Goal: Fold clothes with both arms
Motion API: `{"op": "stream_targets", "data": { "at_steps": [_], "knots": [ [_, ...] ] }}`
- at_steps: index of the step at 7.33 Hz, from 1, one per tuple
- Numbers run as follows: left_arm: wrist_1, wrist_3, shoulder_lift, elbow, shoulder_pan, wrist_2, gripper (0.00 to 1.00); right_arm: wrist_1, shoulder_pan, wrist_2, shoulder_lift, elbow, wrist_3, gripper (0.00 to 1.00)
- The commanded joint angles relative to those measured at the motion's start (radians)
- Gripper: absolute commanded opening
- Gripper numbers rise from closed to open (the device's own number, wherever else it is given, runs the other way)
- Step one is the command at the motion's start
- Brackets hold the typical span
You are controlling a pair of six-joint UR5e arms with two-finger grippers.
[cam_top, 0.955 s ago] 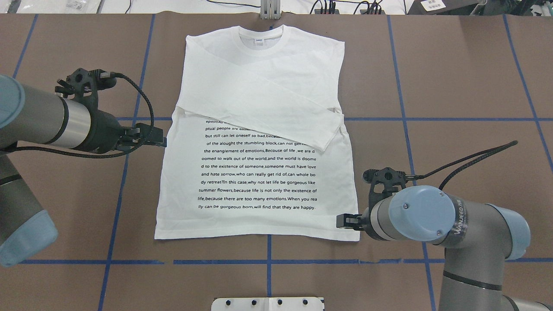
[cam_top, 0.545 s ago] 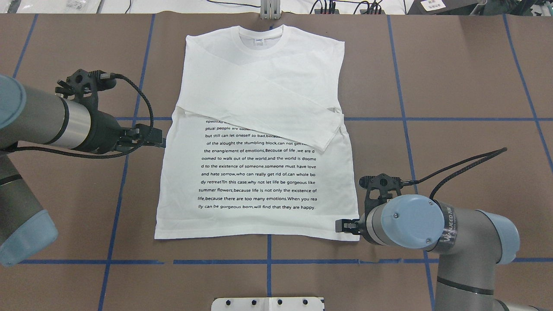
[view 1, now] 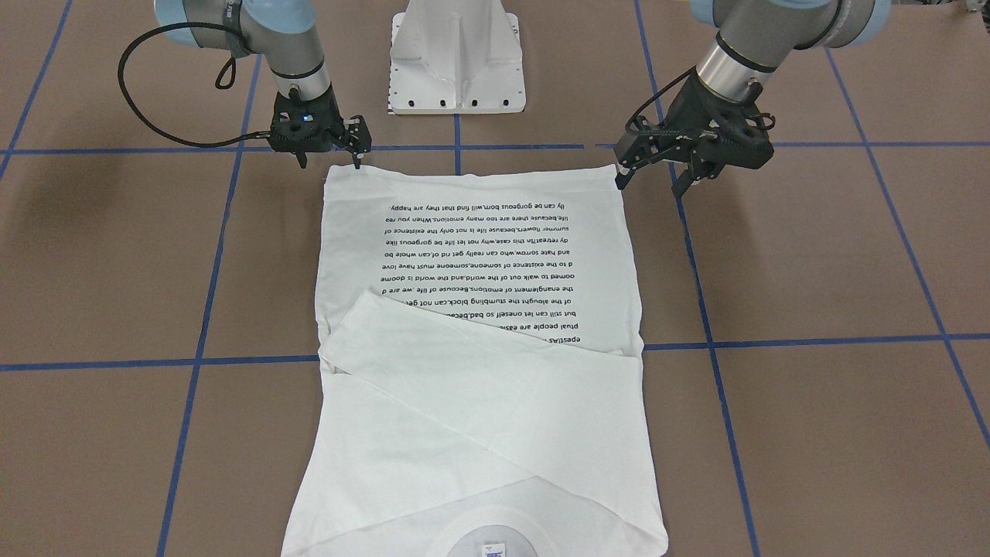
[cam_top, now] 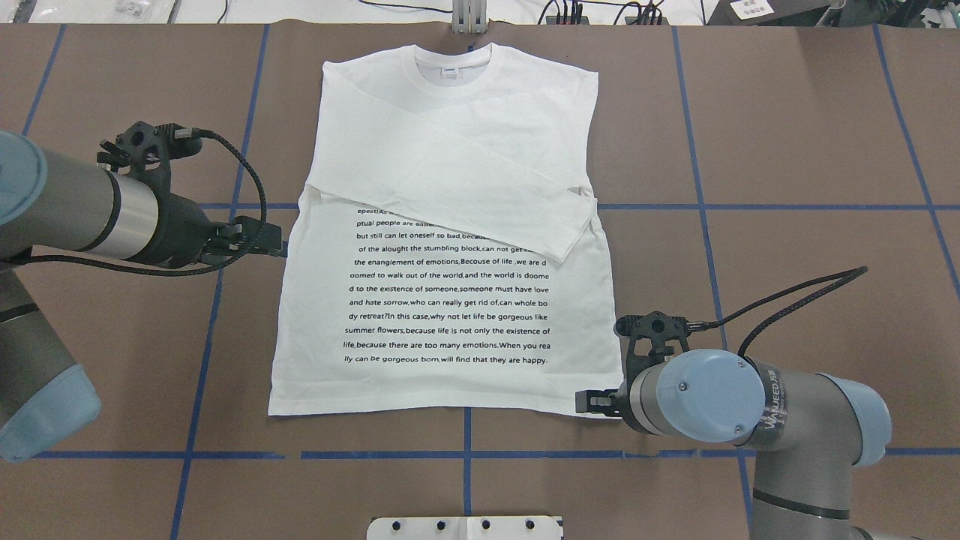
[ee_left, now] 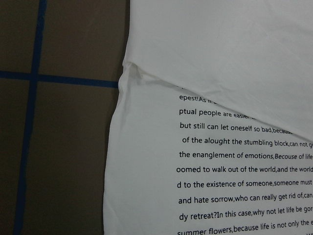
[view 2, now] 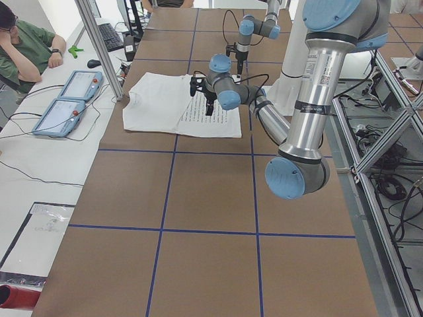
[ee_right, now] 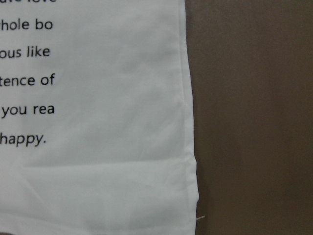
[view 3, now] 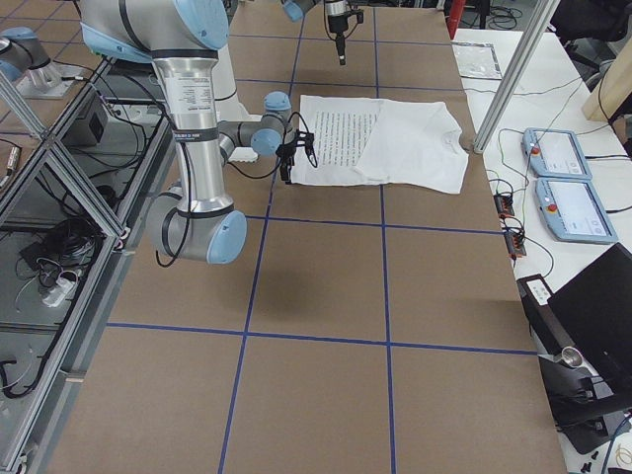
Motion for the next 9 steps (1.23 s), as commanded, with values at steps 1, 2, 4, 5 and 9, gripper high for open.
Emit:
{"op": "stream_targets", "data": {
  "at_steps": [1,2,4,5,9],
  "knots": [
    [0.000,0.000,-0.002,0.000,0.001,0.000,0.99,0.019,-0.001,0.007,0.000,-0.017,0.001,0.98],
    [0.000,0.000,-0.005,0.000,0.001,0.000,0.99,0.013,0.002,0.009,-0.002,-0.015,0.001,0.95],
    [0.000,-0.002,-0.005,0.000,0.001,0.000,0.99,0.008,0.012,0.015,-0.003,-0.014,0.002,0.94],
    [0.000,-0.002,-0.005,0.000,0.001,0.000,0.99,0.008,0.030,0.038,-0.002,-0.012,0.002,0.93],
    [0.000,-0.002,-0.005,0.002,0.003,0.000,0.99,-0.043,0.052,0.063,0.010,-0.021,0.002,0.92]
  ]
}}
